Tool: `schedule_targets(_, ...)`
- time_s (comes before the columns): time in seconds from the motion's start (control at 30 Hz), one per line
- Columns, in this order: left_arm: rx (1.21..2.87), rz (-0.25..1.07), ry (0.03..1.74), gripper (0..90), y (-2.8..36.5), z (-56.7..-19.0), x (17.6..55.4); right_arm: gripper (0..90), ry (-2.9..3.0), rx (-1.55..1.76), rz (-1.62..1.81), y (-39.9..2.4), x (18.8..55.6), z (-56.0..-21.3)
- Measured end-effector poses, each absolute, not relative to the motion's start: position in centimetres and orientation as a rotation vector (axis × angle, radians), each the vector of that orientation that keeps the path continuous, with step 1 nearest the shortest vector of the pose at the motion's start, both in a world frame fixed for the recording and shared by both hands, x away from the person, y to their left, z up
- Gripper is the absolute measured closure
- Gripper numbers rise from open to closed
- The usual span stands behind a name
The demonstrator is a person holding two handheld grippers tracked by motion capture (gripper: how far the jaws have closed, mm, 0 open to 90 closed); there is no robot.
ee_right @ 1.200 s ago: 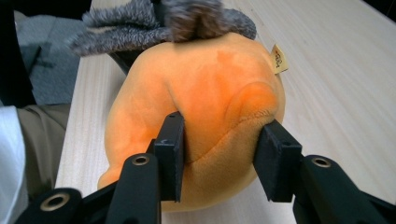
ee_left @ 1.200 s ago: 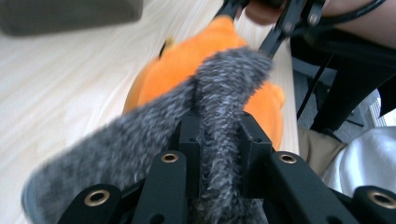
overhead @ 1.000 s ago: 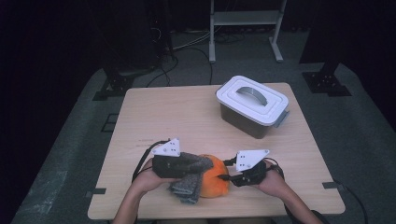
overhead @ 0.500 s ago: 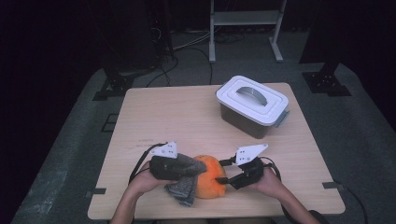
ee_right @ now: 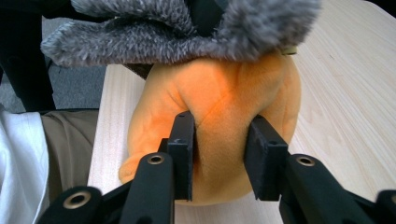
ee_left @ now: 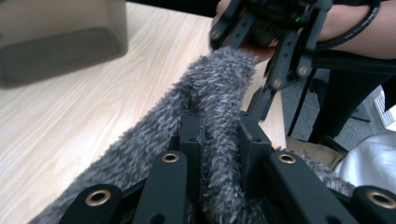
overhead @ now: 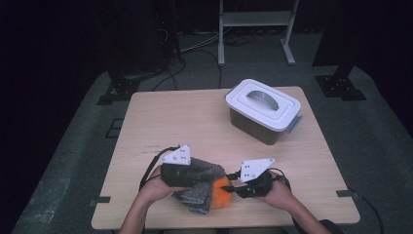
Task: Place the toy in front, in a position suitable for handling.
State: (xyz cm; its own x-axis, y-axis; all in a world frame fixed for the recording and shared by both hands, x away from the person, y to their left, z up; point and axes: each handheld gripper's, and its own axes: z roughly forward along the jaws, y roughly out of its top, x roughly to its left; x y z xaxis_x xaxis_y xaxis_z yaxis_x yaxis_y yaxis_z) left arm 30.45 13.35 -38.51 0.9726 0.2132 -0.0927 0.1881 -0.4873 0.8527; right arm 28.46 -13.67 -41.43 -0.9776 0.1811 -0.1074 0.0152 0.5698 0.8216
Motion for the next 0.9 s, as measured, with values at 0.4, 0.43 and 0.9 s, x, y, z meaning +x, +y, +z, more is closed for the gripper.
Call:
schedule_targets(0.4,2.099,0.061,0.265,75.3,13.3,-37.8,30.2,65.3,2.623,0.114,1.355,-13.2,28.0,-41.4)
schedule_targets(0.43,2.093,0.057,0.239,75.3,12.9,-37.6,30.0,65.0,2.626,0.120,1.359,-13.1,27.9,-41.4)
schedule_targets(0.9,2.131,0.002,0.306,74.9,14.0,-39.6,30.6,64.7,2.673,0.341,1.391,-14.6,30.0,-42.5)
